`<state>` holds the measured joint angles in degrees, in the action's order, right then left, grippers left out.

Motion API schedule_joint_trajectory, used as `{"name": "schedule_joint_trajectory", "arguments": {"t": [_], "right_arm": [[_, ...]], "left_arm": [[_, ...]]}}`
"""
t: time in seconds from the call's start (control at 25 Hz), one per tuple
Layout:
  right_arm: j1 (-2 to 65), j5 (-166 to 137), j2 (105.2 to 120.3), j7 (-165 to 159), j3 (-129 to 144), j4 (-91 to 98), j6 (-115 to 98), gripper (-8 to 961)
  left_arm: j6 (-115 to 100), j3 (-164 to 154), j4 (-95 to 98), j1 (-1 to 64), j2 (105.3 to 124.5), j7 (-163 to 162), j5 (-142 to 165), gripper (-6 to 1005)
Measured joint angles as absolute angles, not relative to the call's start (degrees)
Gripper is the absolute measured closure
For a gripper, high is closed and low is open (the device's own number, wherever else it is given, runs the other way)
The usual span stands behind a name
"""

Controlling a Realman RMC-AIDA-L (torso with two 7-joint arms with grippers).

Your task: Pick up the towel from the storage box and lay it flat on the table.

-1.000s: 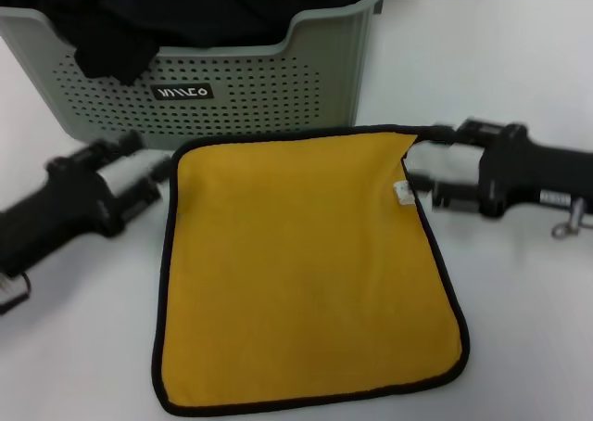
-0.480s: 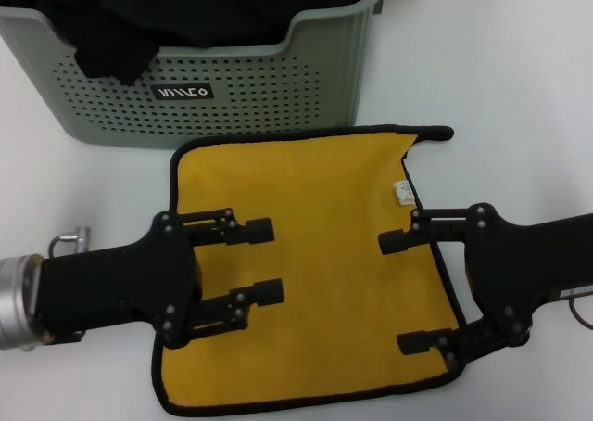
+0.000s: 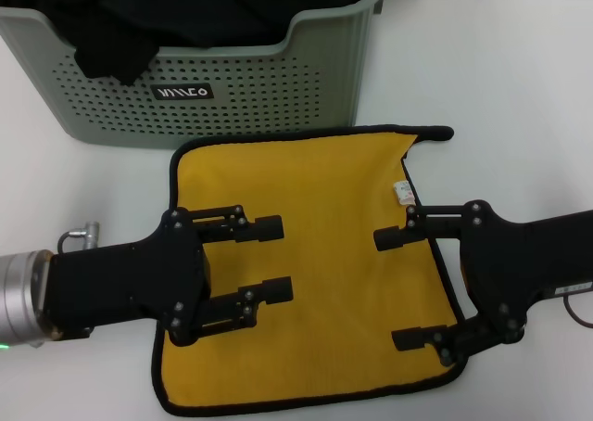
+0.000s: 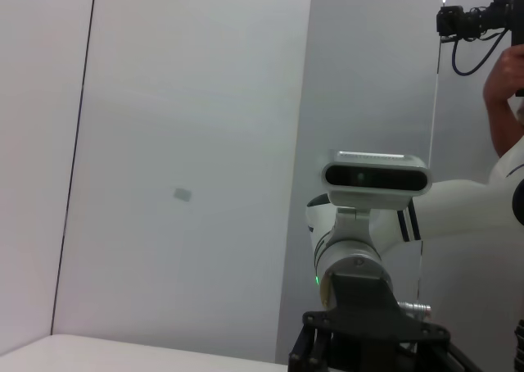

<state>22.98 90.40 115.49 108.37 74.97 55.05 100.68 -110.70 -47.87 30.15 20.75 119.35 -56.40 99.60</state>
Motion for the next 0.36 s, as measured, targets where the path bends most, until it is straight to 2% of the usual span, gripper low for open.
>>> {"name": "schedule_joint_trajectory", "arguments": {"t": [0.36], "right_arm": [[22.92, 90.5, 115.52, 108.92, 74.95, 54.74, 100.43, 67]], "left_arm": [[-110.85, -47.96, 30.15, 20.79, 119.53, -56.42, 99.83, 439]]}}
